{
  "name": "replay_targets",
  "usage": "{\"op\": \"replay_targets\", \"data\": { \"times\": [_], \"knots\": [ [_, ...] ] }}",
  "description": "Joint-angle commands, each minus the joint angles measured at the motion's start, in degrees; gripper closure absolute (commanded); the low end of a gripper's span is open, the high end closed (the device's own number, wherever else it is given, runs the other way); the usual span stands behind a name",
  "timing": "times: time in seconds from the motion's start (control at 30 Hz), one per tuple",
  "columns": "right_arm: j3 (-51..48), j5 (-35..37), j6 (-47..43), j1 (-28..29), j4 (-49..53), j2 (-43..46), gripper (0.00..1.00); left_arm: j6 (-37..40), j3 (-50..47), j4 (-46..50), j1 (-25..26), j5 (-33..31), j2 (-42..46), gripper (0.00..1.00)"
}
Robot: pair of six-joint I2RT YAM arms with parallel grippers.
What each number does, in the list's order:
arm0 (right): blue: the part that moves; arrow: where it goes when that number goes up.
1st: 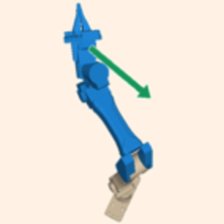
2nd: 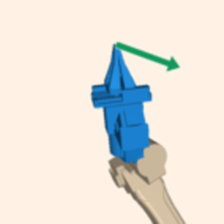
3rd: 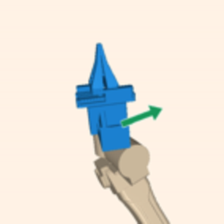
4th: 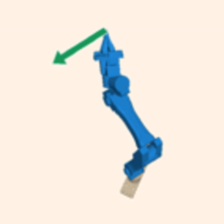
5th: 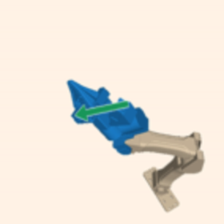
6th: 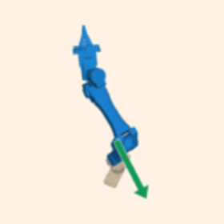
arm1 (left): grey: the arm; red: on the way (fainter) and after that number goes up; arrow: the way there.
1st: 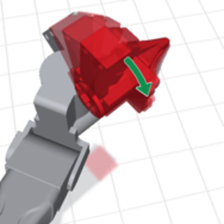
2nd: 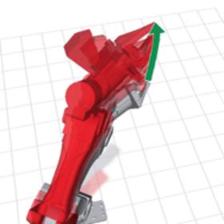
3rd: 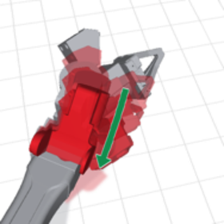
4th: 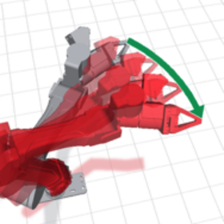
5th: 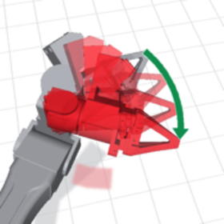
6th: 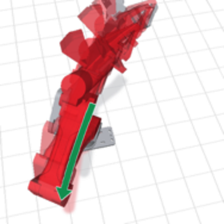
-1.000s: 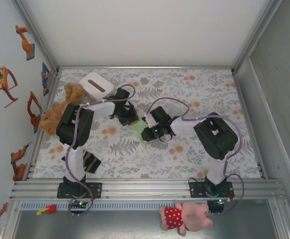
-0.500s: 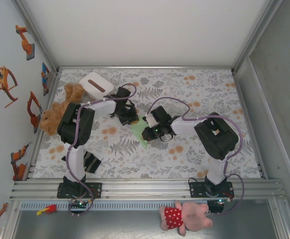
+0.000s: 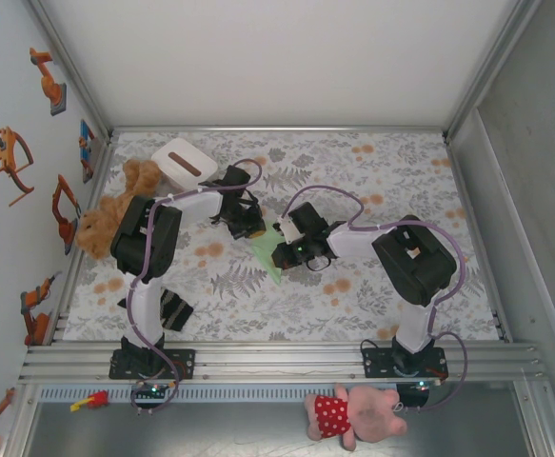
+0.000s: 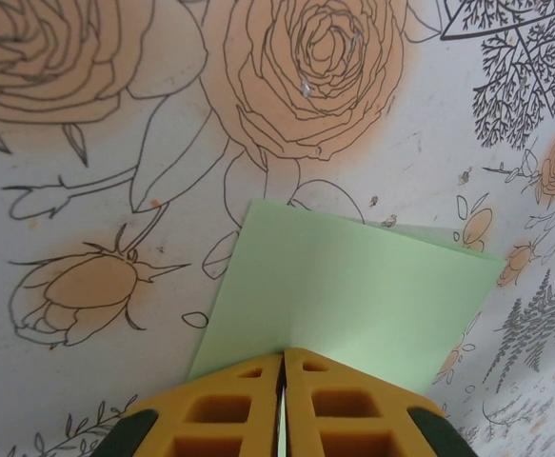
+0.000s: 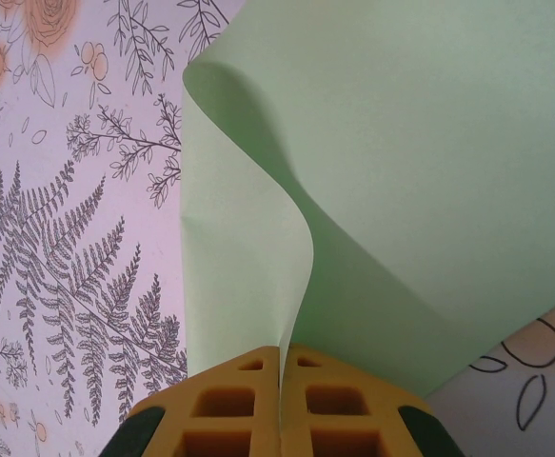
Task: Fold a paper plane with a square sheet of paper (pick it up from the middle)
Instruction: Third fold the triangle at the center of the table.
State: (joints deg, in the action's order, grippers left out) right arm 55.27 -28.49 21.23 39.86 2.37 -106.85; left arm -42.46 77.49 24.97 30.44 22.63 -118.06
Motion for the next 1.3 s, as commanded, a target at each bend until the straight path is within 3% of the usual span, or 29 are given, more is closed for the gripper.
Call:
{"op": "replay_targets", "data": {
  "times": [0.0, 0.2, 0.5, 0.87, 1.27],
  "knots": [
    [0.37, 0.45, -0.34, -0.48, 2.1, -1.73, 1.0, 1.76, -0.2, 5.79, 1.04, -2.71, -2.58, 0.89],
    [0.37, -0.25, -0.4, -0.53, 2.29, -2.14, 1.0, -1.68, -1.2, 1.06, 1.09, -1.58, 6.76, 0.85],
    [0.55, -0.14, 0.13, -0.48, 2.11, -2.66, 1.0, -12.64, -19.11, -14.49, 3.43, 1.33, 19.33, 0.81],
    [0.79, 0.23, 0.4, -0.52, 2.72, -3.29, 1.0, -15.98, -22.67, -16.27, 7.35, 1.54, 15.59, 0.9],
    [1.16, 0.88, 0.1, -0.48, 3.84, -3.41, 1.0, -15.04, -22.67, -11.93, 7.35, -2.21, 15.28, 0.92]
  ]
}}
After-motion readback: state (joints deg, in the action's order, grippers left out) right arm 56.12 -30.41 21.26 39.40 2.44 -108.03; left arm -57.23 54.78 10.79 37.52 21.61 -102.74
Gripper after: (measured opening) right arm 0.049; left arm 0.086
